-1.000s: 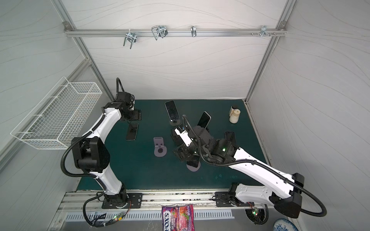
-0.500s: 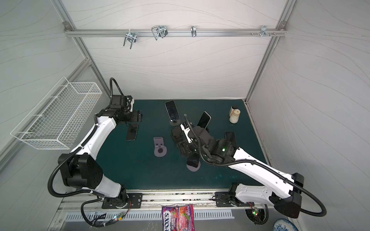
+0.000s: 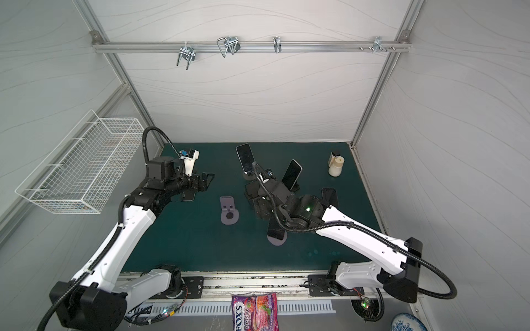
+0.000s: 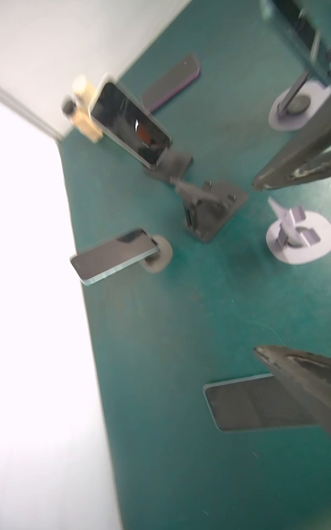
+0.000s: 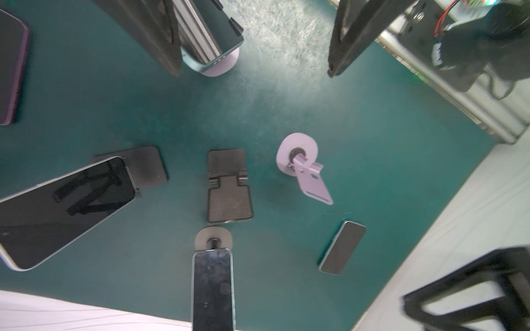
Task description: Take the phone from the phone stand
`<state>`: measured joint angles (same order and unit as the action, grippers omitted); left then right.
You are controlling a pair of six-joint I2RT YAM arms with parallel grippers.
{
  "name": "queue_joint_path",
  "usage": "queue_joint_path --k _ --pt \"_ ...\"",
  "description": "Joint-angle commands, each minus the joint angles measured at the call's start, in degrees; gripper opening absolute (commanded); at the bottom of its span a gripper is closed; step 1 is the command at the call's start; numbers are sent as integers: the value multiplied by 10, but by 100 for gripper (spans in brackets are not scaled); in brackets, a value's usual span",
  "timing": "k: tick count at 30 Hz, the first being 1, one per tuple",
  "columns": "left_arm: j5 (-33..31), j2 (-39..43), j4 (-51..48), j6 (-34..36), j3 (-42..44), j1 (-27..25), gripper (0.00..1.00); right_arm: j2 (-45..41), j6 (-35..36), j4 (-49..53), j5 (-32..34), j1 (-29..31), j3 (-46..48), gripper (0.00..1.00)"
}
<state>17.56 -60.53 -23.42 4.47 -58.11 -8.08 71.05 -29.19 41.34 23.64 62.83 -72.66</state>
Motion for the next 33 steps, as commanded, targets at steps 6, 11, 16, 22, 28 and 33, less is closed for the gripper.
queue_joint_path --k 6,11,16,22,28,33 --pt "33 101 -4 45 36 -60 86 32 -71 54 82 6 -39 80" --pt "26 162 -4 40 72 -73 86 76 -170 99 98 6 -76 80" --pt "47 210 -30 38 84 -75 87 135 -187 173 102 20 -161 79" --pt "61 257 -51 59 92 -79 88 182 -258 303 135 40 -232 80" --pt "45 274 -43 86 102 -100 89 169 -336 367 108 41 -252 80" --pt "48 264 -26 85 113 -115 89 153 -371 399 135 41 -254 79"
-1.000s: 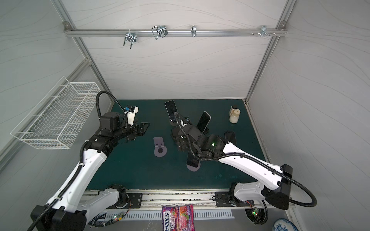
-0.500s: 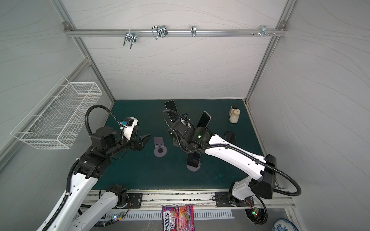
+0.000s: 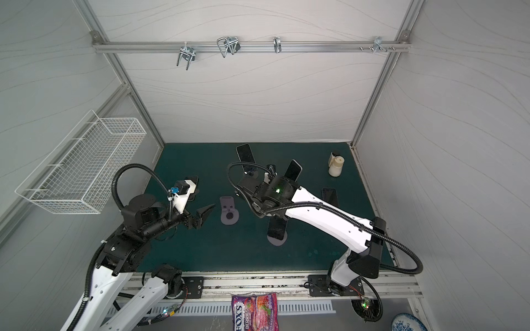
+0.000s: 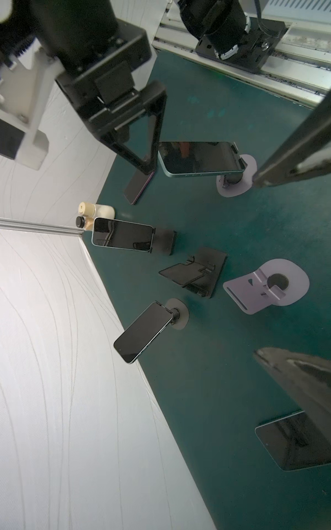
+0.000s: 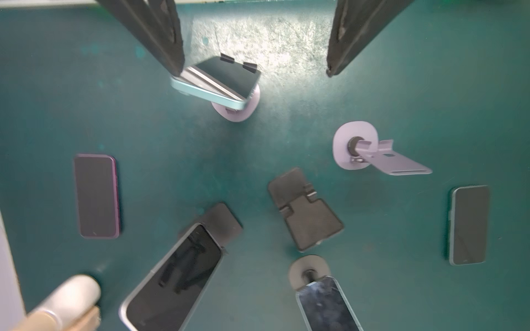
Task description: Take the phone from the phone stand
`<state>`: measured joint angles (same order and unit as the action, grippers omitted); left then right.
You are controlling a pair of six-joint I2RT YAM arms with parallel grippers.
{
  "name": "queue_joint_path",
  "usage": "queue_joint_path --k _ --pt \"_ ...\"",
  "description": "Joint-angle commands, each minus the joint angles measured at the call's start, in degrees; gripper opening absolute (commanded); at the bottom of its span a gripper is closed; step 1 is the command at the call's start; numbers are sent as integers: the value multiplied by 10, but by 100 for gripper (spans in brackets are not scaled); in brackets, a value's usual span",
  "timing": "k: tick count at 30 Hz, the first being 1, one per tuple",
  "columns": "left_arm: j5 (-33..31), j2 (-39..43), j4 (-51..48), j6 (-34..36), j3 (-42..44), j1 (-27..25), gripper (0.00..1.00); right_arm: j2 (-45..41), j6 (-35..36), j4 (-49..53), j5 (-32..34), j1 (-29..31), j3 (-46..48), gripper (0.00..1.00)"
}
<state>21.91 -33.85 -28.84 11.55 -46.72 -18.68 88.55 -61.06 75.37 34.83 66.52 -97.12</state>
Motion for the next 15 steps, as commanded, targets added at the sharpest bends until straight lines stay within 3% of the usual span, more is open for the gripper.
queue_joint_path --k 1,7,15 --pt "5 -4 31 10 -2 -12 89 -24 -58 61 27 4 -8 79" --pt "21 -31 43 15 -7 -35 89 -65 -115 61 72 12 60 81" --pt "23 -41 48 -9 -17 -43 89 -119 -166 -16 59 22 184 81"
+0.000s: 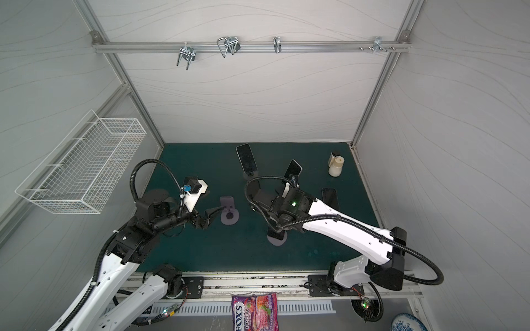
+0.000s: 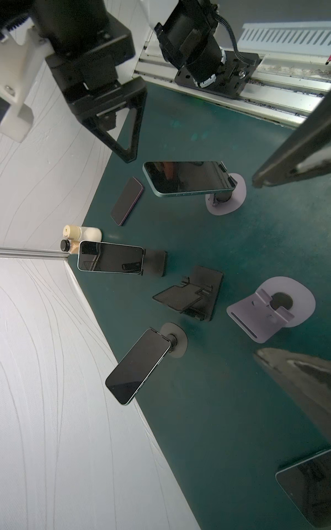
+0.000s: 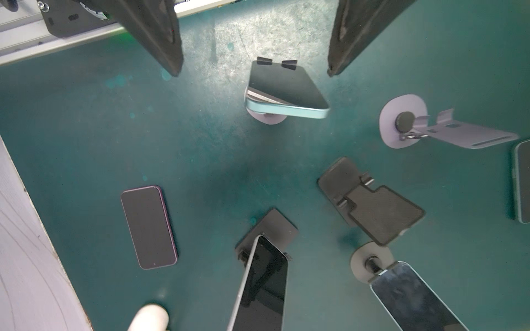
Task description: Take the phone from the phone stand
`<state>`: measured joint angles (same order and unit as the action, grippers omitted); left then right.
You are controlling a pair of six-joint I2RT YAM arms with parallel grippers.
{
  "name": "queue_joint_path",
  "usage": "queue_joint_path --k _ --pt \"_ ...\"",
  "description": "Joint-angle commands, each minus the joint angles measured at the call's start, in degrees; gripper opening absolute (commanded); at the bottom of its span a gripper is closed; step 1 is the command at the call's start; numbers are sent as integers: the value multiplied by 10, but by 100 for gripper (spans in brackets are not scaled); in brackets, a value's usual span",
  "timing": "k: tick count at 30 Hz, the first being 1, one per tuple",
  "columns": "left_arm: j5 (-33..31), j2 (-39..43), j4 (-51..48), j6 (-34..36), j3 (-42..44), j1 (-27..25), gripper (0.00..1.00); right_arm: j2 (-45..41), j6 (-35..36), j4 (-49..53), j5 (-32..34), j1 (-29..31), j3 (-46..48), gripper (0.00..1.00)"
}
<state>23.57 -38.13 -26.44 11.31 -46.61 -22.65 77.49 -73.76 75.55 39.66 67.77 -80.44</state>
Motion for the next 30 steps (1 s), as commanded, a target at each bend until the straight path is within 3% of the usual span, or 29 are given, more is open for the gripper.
queue_joint_path --k 1,9,13,21,30 --pt "4 0 16 -8 -20 -3 89 -7 -38 -21 13 11 22 81" --pt "8 7 0 -2 -17 -5 89 34 -10 -21 38 23 8 87" --pt "57 11 -12 43 -7 -5 89 37 -13 -25 65 32 17 88" --pt "134 32 -61 117 8 -6 91 30 -2 -29 45 35 35 92" --pt "190 72 -76 141 9 -7 98 50 6 -21 29 25 23 99"
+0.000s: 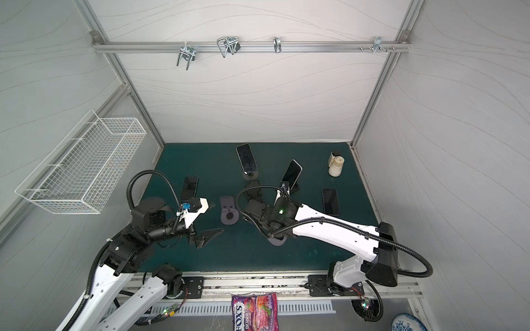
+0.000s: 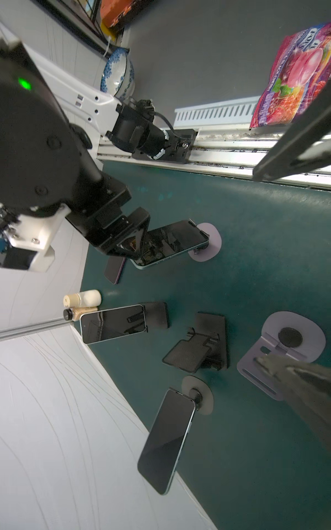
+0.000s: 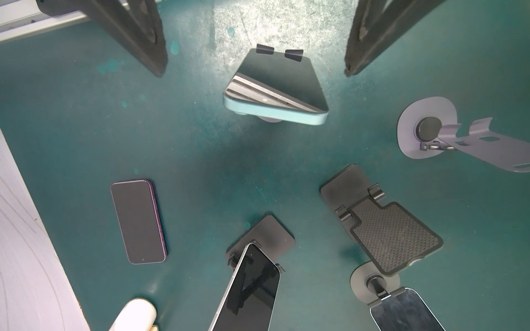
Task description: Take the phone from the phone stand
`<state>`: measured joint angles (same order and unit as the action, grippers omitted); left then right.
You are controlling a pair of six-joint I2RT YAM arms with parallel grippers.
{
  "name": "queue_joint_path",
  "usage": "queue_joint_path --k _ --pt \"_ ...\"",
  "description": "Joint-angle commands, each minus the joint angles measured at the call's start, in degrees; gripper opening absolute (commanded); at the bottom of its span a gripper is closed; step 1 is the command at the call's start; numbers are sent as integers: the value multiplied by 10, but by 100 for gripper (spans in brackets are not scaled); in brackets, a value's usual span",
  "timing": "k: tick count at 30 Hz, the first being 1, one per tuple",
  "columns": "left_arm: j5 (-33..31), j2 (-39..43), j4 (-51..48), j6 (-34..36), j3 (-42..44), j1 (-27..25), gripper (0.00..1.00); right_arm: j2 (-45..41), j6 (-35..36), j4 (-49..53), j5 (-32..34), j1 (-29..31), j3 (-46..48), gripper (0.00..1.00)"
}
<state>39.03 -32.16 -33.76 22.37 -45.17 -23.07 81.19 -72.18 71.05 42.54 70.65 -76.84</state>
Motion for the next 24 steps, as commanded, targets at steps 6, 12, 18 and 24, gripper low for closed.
queue_joint_path --k 6,12,18,24 --pt "44 18 -41 48 -24 -3 99 35 -33 34 -18 -3 -16 99" --pt "33 14 -74 93 -41 -3 99 49 -70 58 -11 -4 -21 99" --pt "45 -2 -62 96 -44 -3 99 42 -59 20 -22 -3 -3 98" --pt "45 -2 -38 79 -45 -3 99 43 -58 6 -16 -5 3 96"
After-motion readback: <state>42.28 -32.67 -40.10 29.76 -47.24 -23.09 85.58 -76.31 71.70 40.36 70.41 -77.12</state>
